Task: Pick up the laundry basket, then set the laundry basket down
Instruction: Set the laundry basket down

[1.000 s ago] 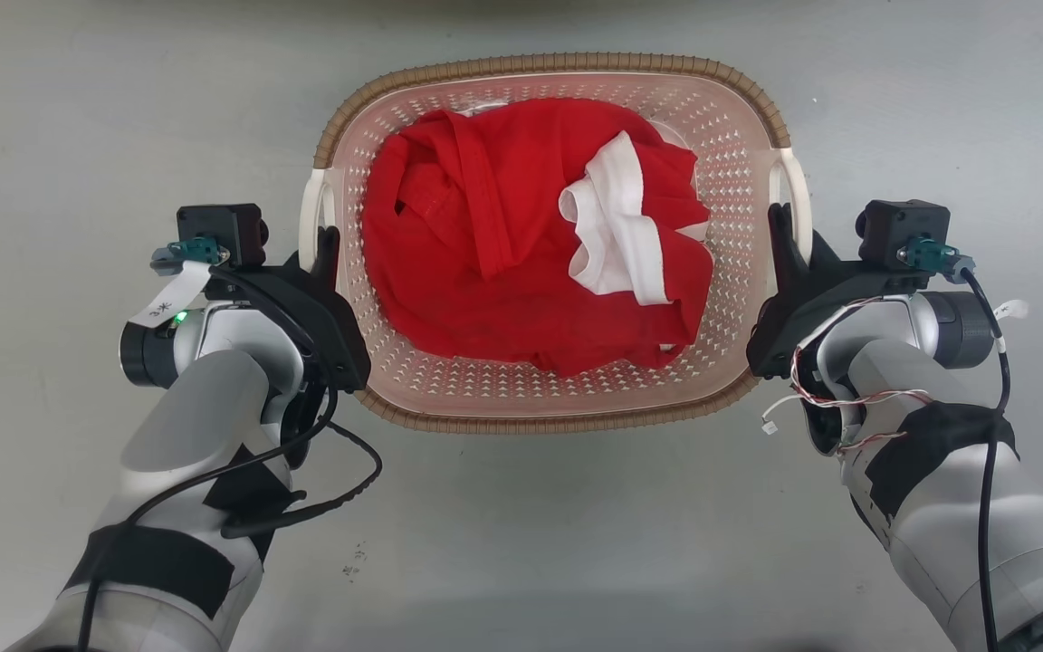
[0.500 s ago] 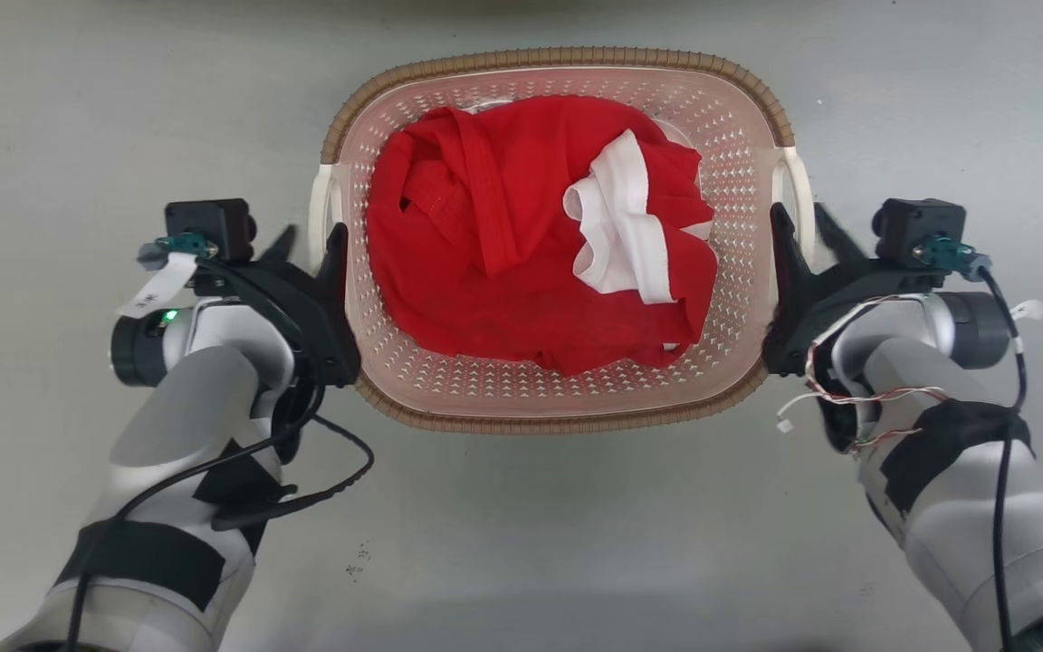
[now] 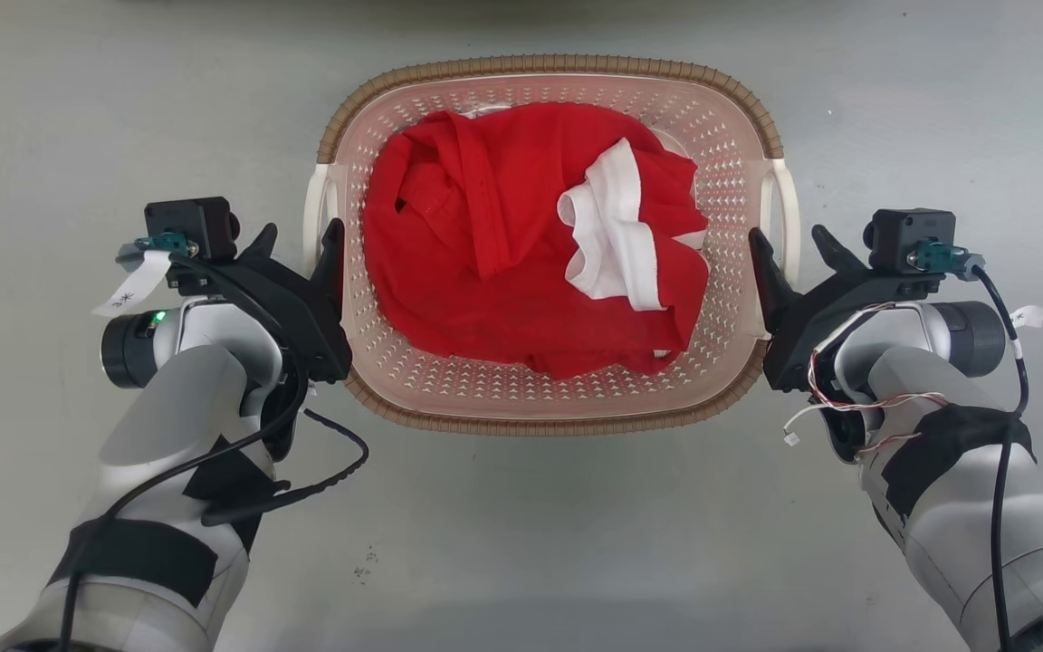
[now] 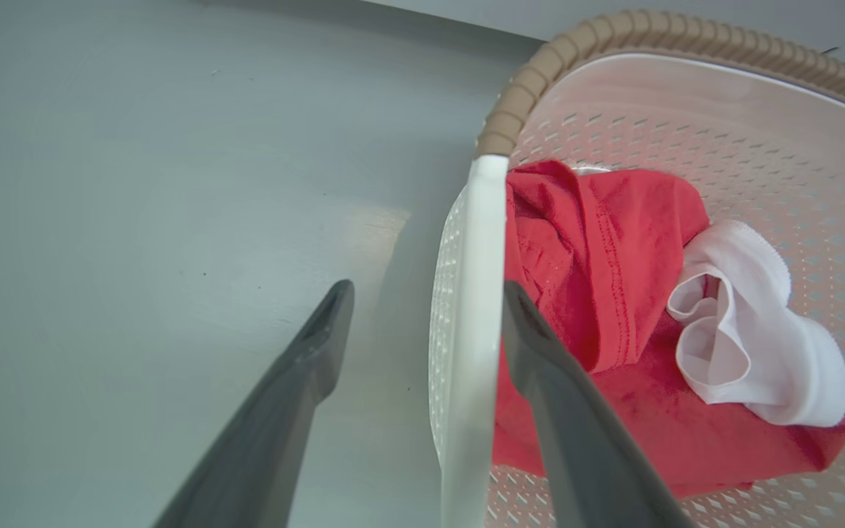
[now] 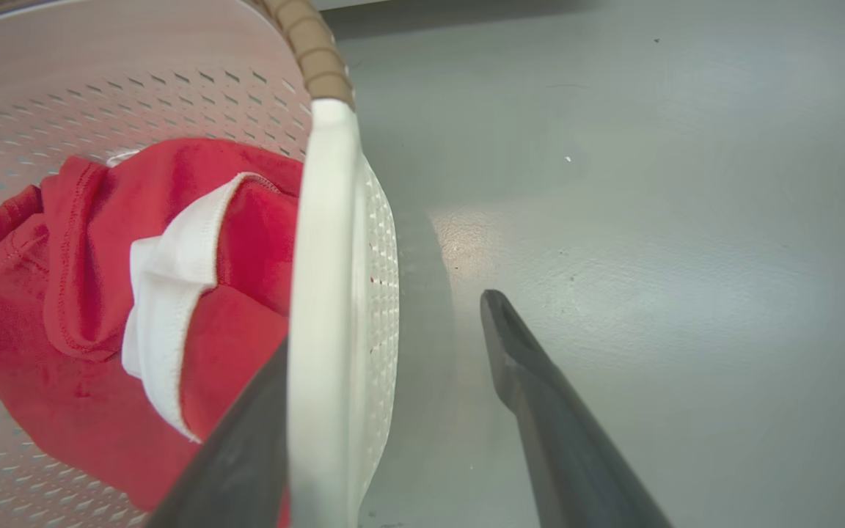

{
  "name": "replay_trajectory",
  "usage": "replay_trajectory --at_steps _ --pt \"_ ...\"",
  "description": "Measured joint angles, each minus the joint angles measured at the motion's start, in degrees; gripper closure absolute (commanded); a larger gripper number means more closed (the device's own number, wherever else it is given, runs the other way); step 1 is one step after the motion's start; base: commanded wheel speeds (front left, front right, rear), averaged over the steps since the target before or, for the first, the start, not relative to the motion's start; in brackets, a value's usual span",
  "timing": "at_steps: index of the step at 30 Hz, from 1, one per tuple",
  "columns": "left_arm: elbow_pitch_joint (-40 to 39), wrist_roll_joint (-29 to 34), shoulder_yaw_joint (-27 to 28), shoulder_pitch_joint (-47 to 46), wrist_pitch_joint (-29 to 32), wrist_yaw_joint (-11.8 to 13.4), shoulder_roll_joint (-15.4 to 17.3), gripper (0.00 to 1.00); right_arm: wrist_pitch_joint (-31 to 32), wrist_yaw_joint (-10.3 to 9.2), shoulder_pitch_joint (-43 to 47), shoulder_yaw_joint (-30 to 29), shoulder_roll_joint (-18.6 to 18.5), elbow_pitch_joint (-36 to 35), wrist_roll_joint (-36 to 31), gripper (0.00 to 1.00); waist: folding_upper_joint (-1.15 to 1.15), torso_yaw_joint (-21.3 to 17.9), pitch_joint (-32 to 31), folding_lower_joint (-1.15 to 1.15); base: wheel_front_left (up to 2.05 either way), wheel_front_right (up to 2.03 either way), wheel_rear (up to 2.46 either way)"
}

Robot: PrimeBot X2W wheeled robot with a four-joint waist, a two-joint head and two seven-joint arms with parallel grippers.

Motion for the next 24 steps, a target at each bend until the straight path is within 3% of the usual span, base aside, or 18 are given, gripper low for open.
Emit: replay_trajectory --at_steps 9,24 --pt "0.2 -0.4 -0.6 0.0 0.2 -0.4 -0.3 0.00 0.4 1.02 0.2 0.3 0.2 0.3 0.5 0.00 0.00 0.0 -1.1 0.00 0.00 0.00 0.00" --pt "1.1 2.2 -3.5 3.5 -2.6 -0.9 0.1 0.00 -2.2 1.93 3.7 0.1 0.5 0.6 0.9 0.00 0.00 0.1 -9.5 -0.01 0.00 0.00 0.00"
